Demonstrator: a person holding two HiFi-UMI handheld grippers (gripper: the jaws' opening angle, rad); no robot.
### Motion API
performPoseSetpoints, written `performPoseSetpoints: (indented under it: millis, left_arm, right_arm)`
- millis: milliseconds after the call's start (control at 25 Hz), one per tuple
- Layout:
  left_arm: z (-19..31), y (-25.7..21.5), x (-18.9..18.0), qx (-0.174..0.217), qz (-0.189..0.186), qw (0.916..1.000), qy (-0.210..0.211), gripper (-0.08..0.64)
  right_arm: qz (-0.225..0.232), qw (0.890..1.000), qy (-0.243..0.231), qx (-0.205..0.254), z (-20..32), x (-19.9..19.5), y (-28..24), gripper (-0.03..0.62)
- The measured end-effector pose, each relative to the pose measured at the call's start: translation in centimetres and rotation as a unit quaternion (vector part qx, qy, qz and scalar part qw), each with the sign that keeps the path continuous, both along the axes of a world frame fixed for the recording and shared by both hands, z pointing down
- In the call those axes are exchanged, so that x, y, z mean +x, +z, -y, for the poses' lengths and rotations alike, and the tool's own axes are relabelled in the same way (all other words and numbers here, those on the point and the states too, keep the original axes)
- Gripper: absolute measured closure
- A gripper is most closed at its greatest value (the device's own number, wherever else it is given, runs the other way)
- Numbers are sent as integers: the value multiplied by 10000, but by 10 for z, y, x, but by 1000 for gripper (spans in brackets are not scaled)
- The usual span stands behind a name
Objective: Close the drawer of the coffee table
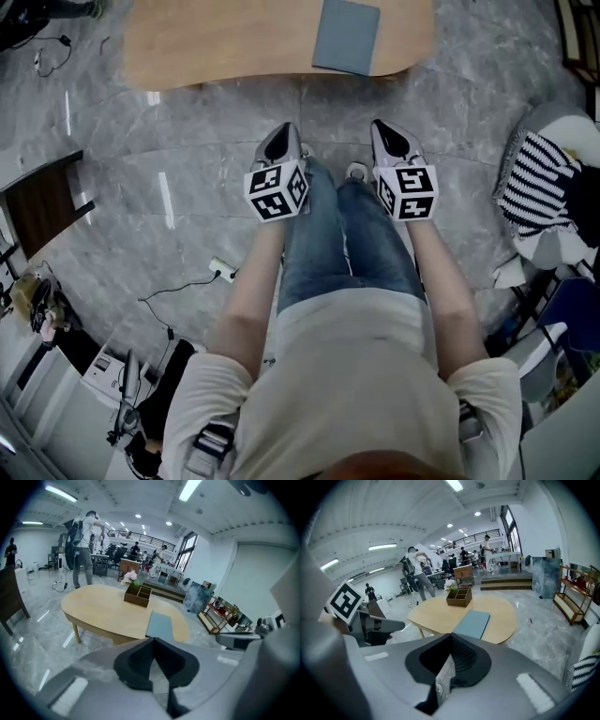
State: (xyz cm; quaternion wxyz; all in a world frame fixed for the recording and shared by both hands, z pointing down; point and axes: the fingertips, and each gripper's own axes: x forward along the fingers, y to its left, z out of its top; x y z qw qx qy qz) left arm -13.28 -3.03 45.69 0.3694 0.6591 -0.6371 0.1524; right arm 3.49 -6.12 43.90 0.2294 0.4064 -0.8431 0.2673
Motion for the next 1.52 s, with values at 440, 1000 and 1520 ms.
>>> performPoseSetpoints:
  millis: [440,1000,1520]
  left_arm:
    - [-23,-116,41,395,-353,9985,153,558]
    - [-41,-208,94,966,-549,9923,546,558]
    - [-49,-239,94,1352,-511,9882,516,558]
  right_arm:
    - [374,9978,-340,439,-29,4,-116,592]
    - [829,9915,-437,904,-51,22,-211,592]
    - [829,9872,-649,1199,-62,29,-236,592]
